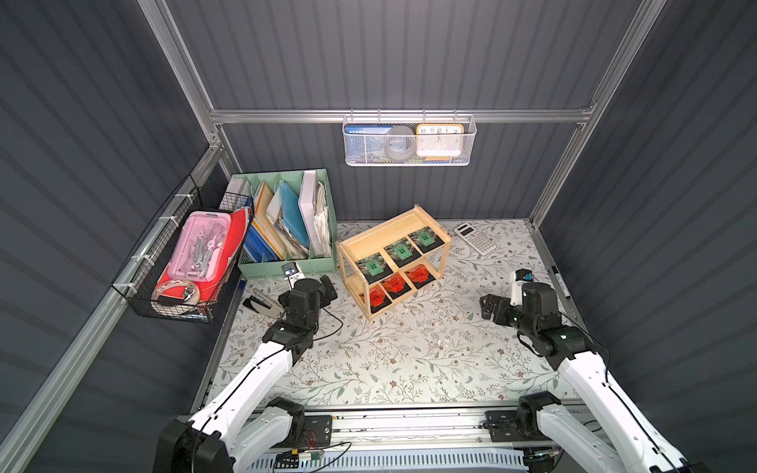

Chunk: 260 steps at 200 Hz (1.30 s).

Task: Place the tea bags on the shelf by color
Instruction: Reset both arms

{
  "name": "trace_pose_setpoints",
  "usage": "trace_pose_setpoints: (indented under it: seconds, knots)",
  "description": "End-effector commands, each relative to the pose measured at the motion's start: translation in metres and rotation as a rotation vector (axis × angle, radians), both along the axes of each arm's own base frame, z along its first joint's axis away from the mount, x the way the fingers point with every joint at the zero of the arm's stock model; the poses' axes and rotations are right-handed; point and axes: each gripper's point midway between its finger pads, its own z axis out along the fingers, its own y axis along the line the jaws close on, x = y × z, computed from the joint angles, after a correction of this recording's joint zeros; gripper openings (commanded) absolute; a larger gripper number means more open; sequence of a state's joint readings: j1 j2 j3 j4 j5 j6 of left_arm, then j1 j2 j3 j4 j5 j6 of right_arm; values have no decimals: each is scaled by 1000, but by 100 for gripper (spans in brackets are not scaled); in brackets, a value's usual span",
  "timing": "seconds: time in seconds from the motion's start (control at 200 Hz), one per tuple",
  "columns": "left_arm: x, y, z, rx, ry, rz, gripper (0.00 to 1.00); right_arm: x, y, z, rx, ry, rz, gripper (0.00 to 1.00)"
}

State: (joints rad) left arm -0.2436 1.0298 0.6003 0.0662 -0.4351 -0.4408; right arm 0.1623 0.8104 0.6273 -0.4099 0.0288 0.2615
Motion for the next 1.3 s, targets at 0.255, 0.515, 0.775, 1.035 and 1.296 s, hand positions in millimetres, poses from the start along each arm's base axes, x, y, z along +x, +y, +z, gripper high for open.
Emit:
trace_pose_setpoints:
  seconds: [0.255,0.515,0.775,1.035,1.296]
  knots:
    - [58,49,-6,158,-187,-68,100,33,-29,-2,-134,-181,-78,99]
    - [74,58,-20,184,-314,-116,100,58,-35,-13,-114,-212,-89,99]
    - [87,57,-50,204,-288,-146,100,71,-42,-27,-142,-231,-79,99]
    - [90,66,-54,191,-257,-99,100,96,-51,-41,-203,-276,-80,99]
    - [89,69,-55,193,-251,-81,100,115,-60,-57,-171,-300,-114,99]
